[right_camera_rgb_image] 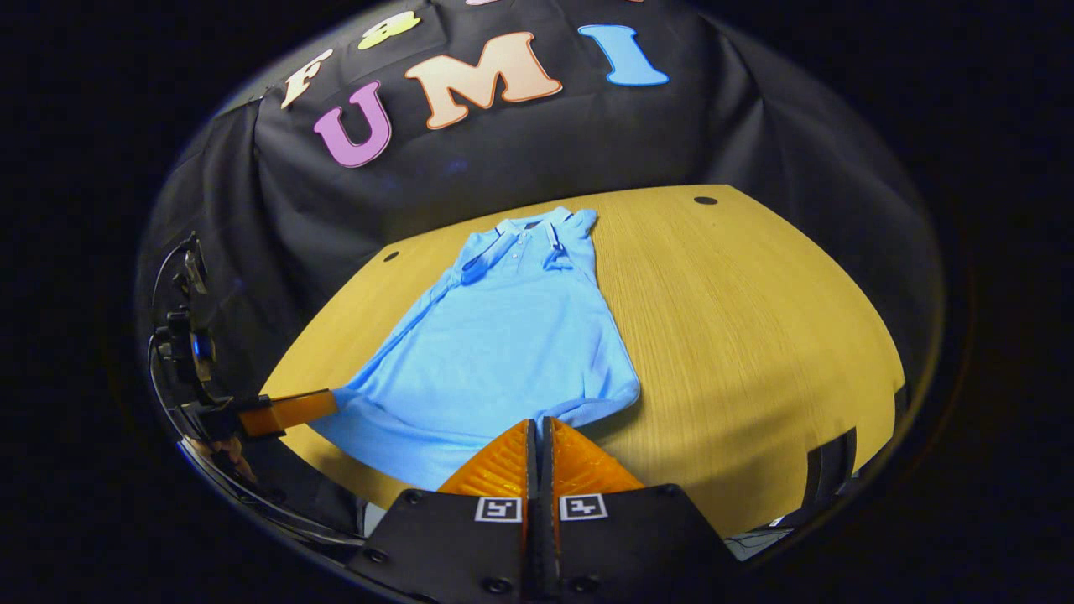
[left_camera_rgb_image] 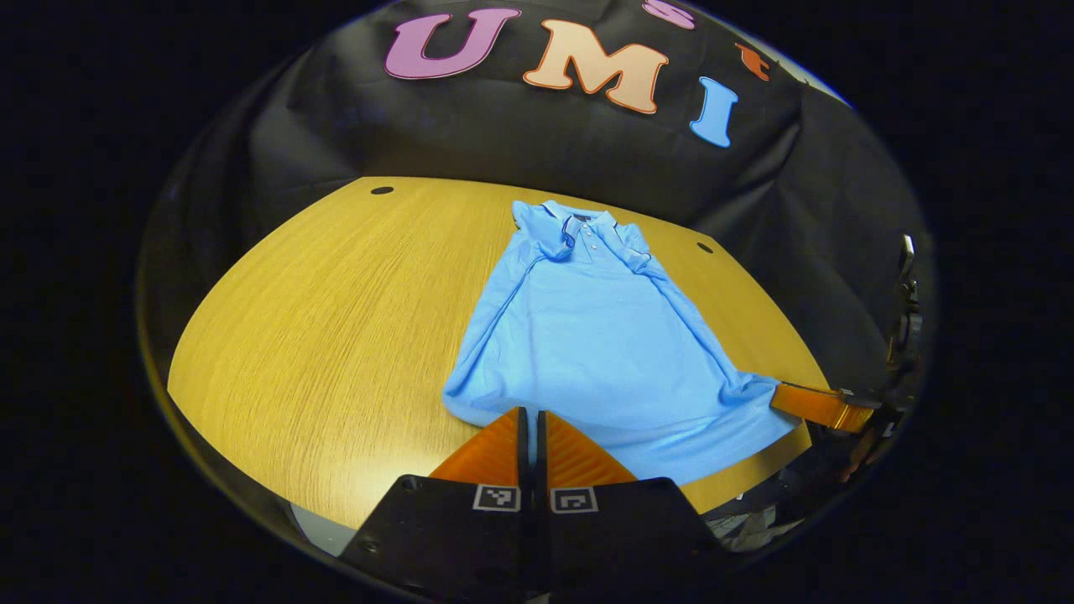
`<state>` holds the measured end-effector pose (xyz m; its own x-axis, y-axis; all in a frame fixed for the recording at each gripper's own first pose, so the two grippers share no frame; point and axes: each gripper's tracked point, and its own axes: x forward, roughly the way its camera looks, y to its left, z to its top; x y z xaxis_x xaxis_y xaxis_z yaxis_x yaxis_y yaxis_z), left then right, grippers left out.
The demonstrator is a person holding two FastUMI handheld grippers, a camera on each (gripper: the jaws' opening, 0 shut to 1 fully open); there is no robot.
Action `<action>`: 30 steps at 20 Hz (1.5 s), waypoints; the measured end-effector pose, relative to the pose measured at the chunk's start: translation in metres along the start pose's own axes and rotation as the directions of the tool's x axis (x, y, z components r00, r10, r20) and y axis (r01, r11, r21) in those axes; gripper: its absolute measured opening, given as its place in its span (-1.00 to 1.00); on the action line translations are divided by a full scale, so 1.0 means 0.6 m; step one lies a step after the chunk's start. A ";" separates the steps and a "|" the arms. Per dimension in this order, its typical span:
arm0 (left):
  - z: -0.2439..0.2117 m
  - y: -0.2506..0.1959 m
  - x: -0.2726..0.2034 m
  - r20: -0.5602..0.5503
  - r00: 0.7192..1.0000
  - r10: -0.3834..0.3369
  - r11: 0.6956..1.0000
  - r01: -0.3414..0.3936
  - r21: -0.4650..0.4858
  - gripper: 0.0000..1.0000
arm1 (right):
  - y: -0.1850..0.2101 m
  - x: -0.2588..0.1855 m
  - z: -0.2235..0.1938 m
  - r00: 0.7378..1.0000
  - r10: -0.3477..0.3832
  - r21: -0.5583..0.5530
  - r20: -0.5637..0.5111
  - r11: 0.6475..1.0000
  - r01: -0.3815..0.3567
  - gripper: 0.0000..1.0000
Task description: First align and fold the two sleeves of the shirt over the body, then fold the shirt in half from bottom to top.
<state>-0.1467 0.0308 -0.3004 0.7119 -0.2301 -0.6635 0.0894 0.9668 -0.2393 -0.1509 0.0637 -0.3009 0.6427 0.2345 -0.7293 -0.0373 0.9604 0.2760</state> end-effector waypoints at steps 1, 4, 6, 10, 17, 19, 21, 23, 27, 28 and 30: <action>0.014 0.002 0.005 0.005 1.000 0.001 1.000 -0.001 0.000 -1.00 | 0.003 0.006 0.016 1.000 0.006 -0.001 0.009 1.000 -0.006 -0.96; 0.065 0.002 0.021 0.027 1.000 -0.016 1.000 0.016 -0.003 -1.00 | 0.015 0.025 0.069 0.999 0.020 0.009 0.040 1.000 -0.021 -0.95; 0.099 0.001 0.034 0.047 0.999 -0.028 1.000 0.028 0.000 -1.00 | 0.022 0.041 0.100 0.998 0.028 0.019 0.057 0.999 -0.029 -1.00; 0.159 0.006 0.077 0.058 0.997 -0.052 0.998 0.053 -0.013 -1.00 | 0.037 0.083 0.149 0.996 0.042 0.028 0.075 0.999 -0.044 -0.96; 0.260 0.025 0.161 0.082 0.994 -0.069 0.997 0.072 -0.034 -1.00 | 0.052 0.163 0.257 0.989 0.048 0.032 0.138 0.998 -0.053 -0.96; 0.296 0.027 0.183 0.100 0.992 -0.077 0.997 0.080 -0.024 -1.00 | 0.052 0.185 0.292 0.986 0.047 0.028 0.159 0.998 -0.052 -0.88; 0.331 0.023 0.206 0.116 0.990 -0.084 0.996 0.084 0.001 -1.00 | 0.052 0.211 0.325 0.983 0.046 0.024 0.176 0.998 -0.051 -0.96; 0.364 0.019 0.234 0.131 0.987 -0.091 0.996 0.090 0.010 -1.00 | 0.051 0.239 0.359 0.979 0.042 0.023 0.198 0.999 -0.047 -0.96; 0.439 0.019 0.295 0.170 0.980 -0.103 0.995 0.101 0.017 -1.00 | 0.039 0.303 0.417 0.974 0.023 0.033 0.224 0.999 -0.032 -0.96; 0.450 0.021 0.313 0.171 0.980 -0.105 0.994 0.102 0.024 -1.00 | 0.034 0.321 0.426 0.974 0.019 0.036 0.224 0.999 -0.028 -0.96; 0.471 0.024 0.347 0.168 0.980 -0.107 0.994 0.104 0.028 -1.00 | 0.024 0.357 0.440 0.975 0.006 0.039 0.222 0.999 -0.015 -0.96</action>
<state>0.1998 0.0280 -0.2414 0.8050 -0.3105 -0.5055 0.1823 0.9404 -0.2872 0.1885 0.0882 -0.2879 0.7960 0.2015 -0.5708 -0.0171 0.9501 0.3115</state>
